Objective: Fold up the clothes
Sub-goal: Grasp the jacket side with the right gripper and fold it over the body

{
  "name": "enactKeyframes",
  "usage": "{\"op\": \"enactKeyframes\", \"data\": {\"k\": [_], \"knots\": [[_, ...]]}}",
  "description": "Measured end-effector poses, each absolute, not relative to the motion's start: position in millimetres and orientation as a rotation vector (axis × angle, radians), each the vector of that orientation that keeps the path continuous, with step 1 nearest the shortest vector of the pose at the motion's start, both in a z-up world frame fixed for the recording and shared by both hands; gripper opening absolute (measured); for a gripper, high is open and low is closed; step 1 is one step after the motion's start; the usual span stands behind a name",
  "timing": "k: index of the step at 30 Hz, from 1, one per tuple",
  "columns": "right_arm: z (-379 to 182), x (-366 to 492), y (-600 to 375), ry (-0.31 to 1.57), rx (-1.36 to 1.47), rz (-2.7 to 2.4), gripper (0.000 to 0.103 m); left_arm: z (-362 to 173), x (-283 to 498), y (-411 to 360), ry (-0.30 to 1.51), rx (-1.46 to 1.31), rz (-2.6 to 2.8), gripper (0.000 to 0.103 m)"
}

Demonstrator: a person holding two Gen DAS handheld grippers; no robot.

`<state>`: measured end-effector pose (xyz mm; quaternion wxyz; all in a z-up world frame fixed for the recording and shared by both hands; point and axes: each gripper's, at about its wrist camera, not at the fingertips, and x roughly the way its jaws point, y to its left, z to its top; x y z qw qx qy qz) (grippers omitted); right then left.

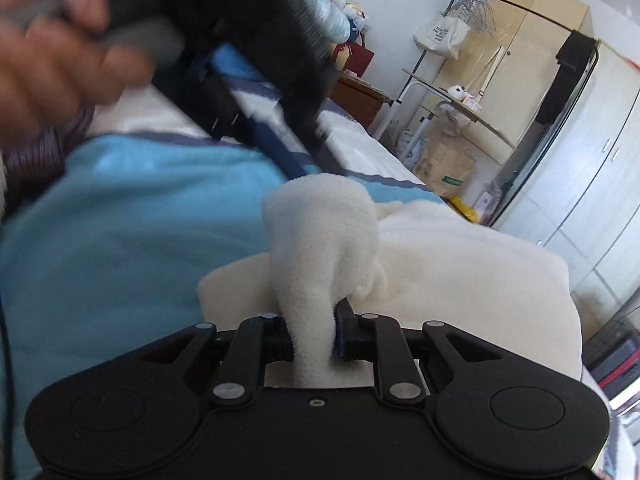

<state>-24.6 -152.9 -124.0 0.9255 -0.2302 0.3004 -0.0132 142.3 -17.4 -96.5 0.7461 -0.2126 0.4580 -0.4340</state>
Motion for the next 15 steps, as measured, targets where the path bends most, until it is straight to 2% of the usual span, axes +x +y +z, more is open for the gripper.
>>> {"op": "enactKeyframes", "data": {"k": [2, 3, 4, 6, 8, 10, 11, 15], "knots": [[-120.7, -23.6, -152.0, 0.609, -0.447, -0.043, 0.021, -97.6, 142.0, -19.9, 1.020, -0.501, -1.014, 0.028], [-118.3, -22.4, -153.5, 0.610, -0.428, -0.045, 0.021, -98.7, 140.3, -23.5, 1.027, -0.473, -1.009, 0.040], [-115.9, -21.2, -154.8, 0.610, -0.411, -0.047, 0.021, -99.9, 138.6, -27.1, 1.034, -0.444, -1.005, 0.047], [-115.2, -17.9, -153.3, 0.620, -0.430, -0.041, 0.021, -102.1, 135.1, -34.4, 1.048, -0.387, -0.996, 0.049], [-115.0, -15.6, -150.8, 0.625, -0.448, -0.045, 0.027, -104.4, 131.6, -41.7, 1.062, -0.330, -0.986, 0.056], [-112.8, -22.4, -144.0, 0.618, -0.450, -0.036, 0.045, -106.7, 128.2, -48.9, 1.074, -0.273, -0.976, 0.061], [-111.2, -26.9, -140.5, 0.615, -0.455, -0.029, 0.048, -107.8, 126.4, -52.5, 1.081, -0.244, -0.970, 0.062], [-90.6, -58.4, -137.0, 0.643, -0.345, 0.089, 0.048, -112.3, 119.5, -67.1, 1.104, -0.130, -0.948, 0.066]]}}
